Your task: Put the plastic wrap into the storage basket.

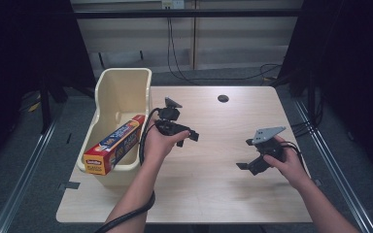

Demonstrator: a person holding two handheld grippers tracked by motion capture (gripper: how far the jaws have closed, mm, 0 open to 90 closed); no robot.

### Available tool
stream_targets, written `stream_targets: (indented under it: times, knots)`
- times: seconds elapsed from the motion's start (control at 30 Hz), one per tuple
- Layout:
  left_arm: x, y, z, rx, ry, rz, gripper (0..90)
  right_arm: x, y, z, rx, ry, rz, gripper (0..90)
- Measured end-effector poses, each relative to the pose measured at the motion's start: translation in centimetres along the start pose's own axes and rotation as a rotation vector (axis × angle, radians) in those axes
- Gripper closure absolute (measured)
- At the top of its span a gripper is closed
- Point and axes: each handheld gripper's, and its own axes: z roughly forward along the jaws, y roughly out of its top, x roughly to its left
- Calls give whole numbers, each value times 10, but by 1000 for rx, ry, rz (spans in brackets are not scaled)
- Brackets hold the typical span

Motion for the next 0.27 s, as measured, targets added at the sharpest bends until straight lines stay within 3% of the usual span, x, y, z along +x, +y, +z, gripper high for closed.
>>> stream_targets:
  times: [0.27]
  knots:
    - [-3, -7, 4, -2, -2, 31, 165, -1, -1, 2, 3, -3, -1, 19]
